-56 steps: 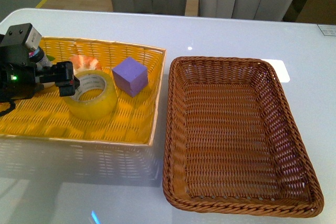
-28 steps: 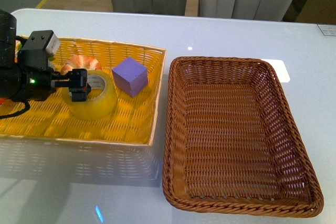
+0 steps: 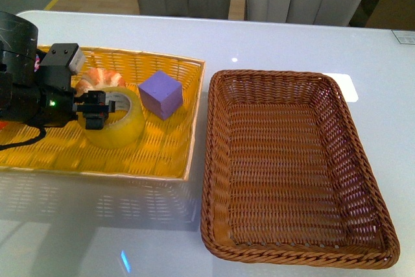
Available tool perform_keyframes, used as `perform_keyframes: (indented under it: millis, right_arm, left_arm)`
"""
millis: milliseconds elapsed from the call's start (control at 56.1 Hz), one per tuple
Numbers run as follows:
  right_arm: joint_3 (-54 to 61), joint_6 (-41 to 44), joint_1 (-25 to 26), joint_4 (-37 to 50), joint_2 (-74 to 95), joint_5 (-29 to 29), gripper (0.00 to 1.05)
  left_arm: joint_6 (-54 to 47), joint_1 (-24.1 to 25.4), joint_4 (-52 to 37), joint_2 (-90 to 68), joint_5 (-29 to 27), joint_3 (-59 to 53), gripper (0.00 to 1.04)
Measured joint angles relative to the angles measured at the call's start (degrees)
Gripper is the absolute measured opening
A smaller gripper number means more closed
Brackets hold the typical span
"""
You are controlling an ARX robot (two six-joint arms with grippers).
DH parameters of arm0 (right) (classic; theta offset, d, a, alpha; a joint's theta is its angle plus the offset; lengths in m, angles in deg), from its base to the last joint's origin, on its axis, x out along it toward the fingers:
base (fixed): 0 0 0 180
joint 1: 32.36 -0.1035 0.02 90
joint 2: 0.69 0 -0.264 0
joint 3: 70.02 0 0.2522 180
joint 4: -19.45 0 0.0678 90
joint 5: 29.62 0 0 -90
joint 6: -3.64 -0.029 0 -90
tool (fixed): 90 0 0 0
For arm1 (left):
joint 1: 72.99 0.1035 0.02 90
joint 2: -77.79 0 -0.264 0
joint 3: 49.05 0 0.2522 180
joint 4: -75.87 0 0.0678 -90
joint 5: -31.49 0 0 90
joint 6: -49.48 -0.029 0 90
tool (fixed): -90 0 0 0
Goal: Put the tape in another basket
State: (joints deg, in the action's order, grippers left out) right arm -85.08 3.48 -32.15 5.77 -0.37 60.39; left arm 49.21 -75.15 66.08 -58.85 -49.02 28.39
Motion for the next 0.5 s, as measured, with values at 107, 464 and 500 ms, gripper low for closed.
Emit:
perform_keyframes:
  millis: [107,464,500]
  right_arm:
    - [0.00,0.00,0.00,0.00,0.00,0.00,0.96]
    - [0.00,0.00,0.00,0.00,0.00,0.00,0.96]
    - [0.00,0.00,0.00,0.00,0.00,0.00,0.96]
  left_arm:
    - [0.04,0.00,-0.07,0.00,-0.48,0.00,0.36]
    - [0.46,0.26,-1.44,3.06,-0.33,-3.54,0.15]
    - [0.76,0.42,-1.49,4.59,-0.26,-4.57,0.15]
